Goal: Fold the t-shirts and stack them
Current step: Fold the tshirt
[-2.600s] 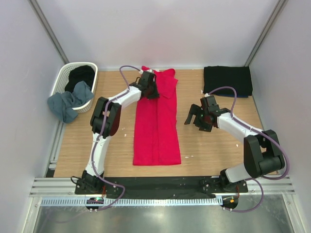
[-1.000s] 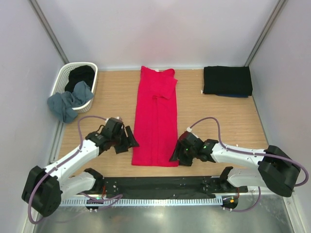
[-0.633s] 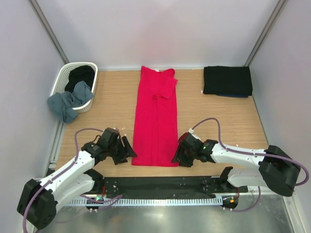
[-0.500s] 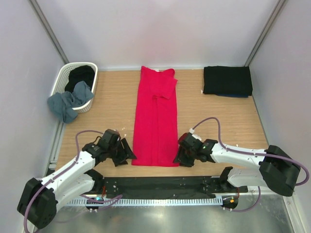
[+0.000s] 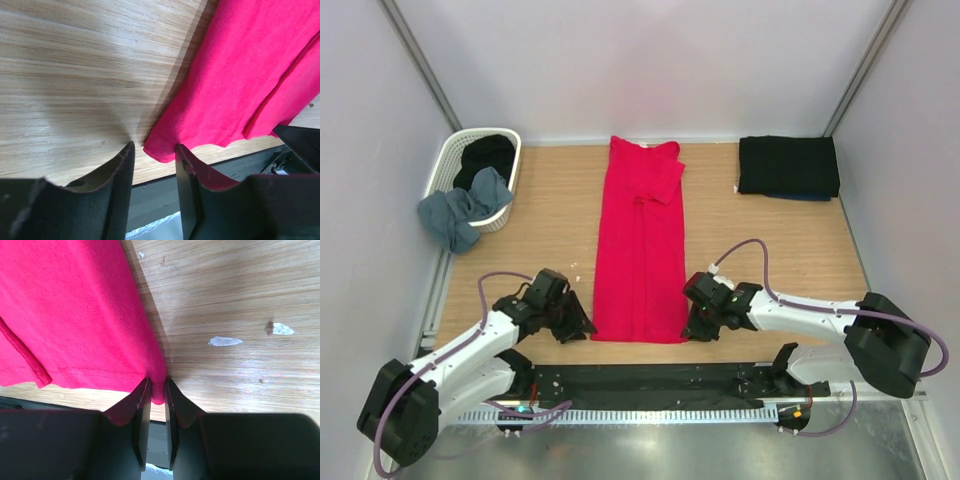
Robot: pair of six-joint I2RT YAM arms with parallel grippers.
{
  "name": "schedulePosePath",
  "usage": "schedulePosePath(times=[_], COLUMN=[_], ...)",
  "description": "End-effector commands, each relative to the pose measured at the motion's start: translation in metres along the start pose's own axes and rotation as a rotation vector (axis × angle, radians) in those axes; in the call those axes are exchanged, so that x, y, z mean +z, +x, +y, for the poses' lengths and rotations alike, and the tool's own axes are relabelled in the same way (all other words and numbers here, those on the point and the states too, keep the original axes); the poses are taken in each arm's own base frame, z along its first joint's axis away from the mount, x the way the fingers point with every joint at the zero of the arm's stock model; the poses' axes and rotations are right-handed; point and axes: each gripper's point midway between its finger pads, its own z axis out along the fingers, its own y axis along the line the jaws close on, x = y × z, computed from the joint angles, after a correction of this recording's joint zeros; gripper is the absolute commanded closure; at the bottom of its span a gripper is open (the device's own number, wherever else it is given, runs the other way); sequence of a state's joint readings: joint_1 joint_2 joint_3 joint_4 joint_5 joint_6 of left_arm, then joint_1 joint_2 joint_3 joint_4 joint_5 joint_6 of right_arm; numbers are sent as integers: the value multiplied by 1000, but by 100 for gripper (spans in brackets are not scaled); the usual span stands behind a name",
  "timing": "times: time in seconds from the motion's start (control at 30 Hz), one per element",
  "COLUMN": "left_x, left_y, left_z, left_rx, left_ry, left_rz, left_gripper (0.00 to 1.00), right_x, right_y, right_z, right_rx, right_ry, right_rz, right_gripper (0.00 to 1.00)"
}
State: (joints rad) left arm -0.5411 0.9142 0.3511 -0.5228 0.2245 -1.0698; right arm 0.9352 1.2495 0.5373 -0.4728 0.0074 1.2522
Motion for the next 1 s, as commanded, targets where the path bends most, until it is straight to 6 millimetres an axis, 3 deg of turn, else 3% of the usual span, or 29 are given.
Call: schedulePosePath(times=[0.0, 0.17, 0.27, 0.3, 0.43, 0.53, 0.73, 0.9, 0.97], left_x=[4, 8, 9, 9, 0, -9, -40, -56, -62], left_y=[-2, 0, 2, 3, 3, 2, -32, -66, -84], left_z=[-1, 0, 4, 7, 4, -3, -50, -81, -93], left_rx=[-3, -1, -2, -5, -4, 5, 107, 178, 200], left_ry=[11, 9, -7, -19, -26, -19, 16, 4, -7], left_rz=[-13, 1, 11, 14, 12, 19, -77, -140, -170], left_gripper=[62, 73, 100, 100, 100, 100, 100, 100, 100], right_x=[9, 9, 10, 12, 10, 3, -28, -50, -52], right_y=[2, 4, 8, 10, 27, 27, -3, -47, -68], right_z=[-21, -24, -27, -31, -26, -18, 22, 47, 49], right_rx=[-29, -19, -9, -6, -9, -31, -85, -97, -85], right_ry=[83, 83, 74, 78, 22, -9, -69, -81, -87], right_rz=[-6, 2, 17, 19, 110, 115, -1, -109, -126], right_gripper=[77, 83, 95, 99, 99, 99, 99, 99, 99])
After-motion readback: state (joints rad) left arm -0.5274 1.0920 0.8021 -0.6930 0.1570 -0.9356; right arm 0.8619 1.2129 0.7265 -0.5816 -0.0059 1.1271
